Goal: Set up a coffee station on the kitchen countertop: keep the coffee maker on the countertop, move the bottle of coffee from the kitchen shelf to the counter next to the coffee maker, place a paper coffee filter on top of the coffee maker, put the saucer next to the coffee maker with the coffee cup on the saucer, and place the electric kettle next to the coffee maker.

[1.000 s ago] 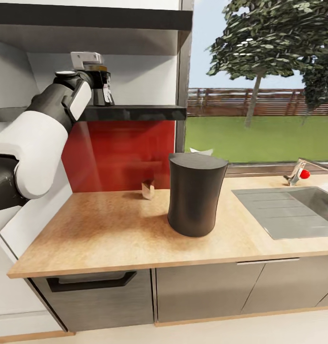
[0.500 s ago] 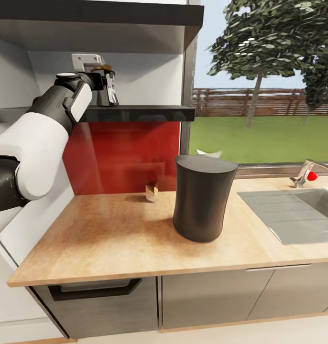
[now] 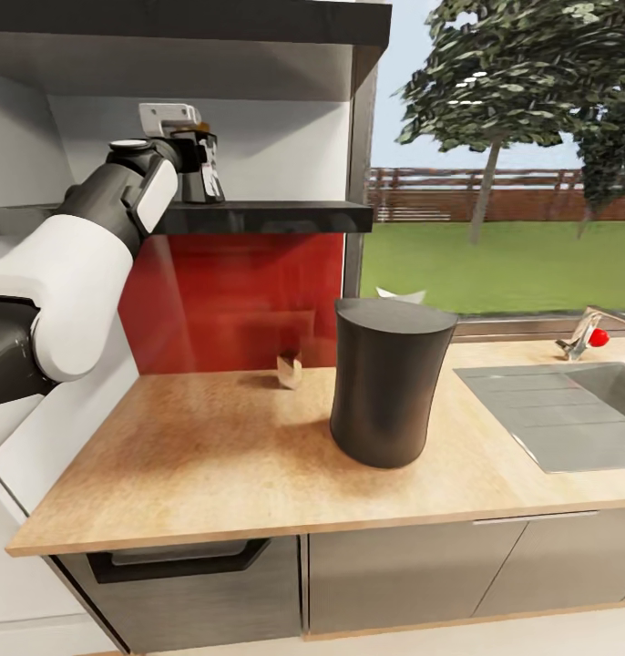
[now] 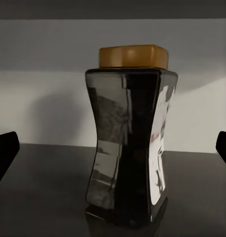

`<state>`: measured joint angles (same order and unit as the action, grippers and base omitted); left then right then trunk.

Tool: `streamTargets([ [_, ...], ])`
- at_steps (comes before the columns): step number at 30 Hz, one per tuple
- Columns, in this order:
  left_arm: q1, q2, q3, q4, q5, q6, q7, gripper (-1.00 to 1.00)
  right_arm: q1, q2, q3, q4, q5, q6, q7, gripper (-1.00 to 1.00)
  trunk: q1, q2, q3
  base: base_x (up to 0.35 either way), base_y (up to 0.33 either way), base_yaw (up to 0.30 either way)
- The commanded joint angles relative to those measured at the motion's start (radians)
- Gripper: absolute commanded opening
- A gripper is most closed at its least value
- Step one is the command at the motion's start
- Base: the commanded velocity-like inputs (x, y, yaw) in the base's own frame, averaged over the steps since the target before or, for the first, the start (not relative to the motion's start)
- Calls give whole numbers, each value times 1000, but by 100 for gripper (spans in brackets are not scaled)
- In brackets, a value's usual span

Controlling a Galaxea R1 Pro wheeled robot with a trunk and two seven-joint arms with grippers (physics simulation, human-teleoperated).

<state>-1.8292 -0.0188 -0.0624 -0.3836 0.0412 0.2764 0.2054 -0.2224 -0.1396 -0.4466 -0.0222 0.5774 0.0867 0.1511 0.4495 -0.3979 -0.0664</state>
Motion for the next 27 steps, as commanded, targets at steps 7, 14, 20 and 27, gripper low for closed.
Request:
streamTargets([
  [7,-1,0,-6,3,5,-5,6,100,2,0,-9,-2,9,5,5,100,1,-2,-2,178,0,0],
  [14,-1,4,-5,3,5,-7,6,100,3,0,-9,-2,9,5,5,100,1,-2,-2,97,0,0],
  [20,13,5,-5,2,5,-7,6,100,3,0,-9,-2,9,5,5,100,1,-2,-2,15,0,0],
  [27,28,6,-5,2,12,-8,5,100,3,0,-8,-2,9,5,5,100,1,-2,-2,154,0,0],
])
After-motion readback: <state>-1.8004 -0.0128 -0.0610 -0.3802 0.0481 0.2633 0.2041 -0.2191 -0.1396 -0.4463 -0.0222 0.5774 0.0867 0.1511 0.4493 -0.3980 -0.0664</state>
